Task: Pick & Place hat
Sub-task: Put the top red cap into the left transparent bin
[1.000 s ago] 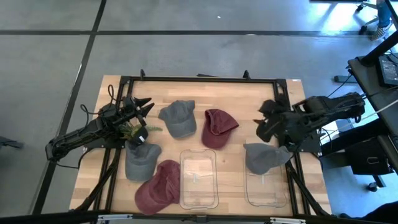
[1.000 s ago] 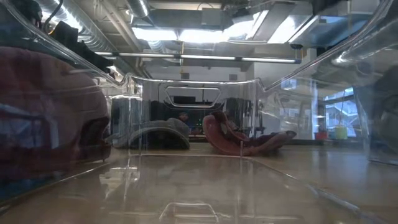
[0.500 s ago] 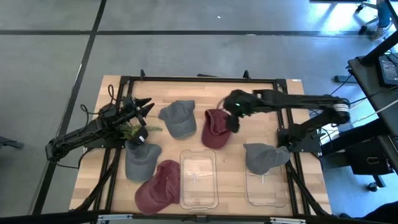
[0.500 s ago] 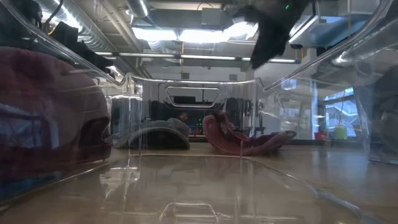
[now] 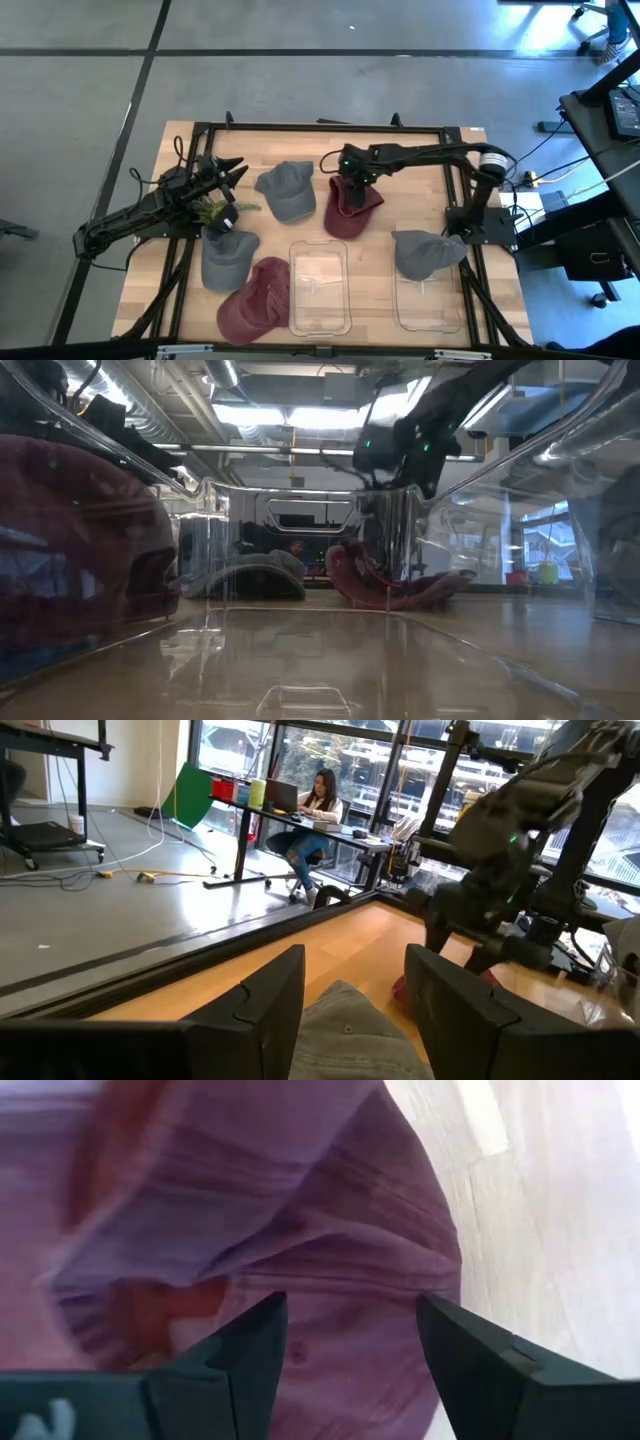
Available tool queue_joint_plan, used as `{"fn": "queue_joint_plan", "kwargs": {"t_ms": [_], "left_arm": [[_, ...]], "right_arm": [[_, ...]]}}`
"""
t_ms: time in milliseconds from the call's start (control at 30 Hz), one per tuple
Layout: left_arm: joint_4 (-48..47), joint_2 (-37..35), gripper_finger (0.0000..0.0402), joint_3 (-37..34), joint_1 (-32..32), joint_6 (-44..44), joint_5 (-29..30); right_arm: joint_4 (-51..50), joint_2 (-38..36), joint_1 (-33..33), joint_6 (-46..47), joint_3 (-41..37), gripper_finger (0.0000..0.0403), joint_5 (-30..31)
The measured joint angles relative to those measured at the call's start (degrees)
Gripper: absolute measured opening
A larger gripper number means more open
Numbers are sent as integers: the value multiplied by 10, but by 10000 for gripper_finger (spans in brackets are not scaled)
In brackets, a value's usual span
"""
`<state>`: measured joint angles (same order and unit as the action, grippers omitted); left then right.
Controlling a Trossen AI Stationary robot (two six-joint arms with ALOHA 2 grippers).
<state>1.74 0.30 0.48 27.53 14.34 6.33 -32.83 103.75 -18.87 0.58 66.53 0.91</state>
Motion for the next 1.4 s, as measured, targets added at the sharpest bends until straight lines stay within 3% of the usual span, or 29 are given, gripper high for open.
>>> {"fn": "queue_joint_plan", "kwargs": {"t_ms": [333, 733, 933, 1233, 1400], "left_arm": [[0, 0, 169, 0, 0, 0, 0], [0, 0, 169, 0, 0, 0, -4], [22, 0, 169, 0, 0, 49, -37], [174, 13, 168, 0, -1, 102, -226], [232, 72, 168, 0, -11, 152, -235]], "right_arm": [[26, 56, -10, -31, 4, 202, 18], [40, 78, -10, -103, 3, 13, 23], [63, 50, -8, -121, 0, 11, 23], [76, -85, 18, -176, -1, 6, 20], [135, -178, 41, -242, -1, 6, 0]]}}
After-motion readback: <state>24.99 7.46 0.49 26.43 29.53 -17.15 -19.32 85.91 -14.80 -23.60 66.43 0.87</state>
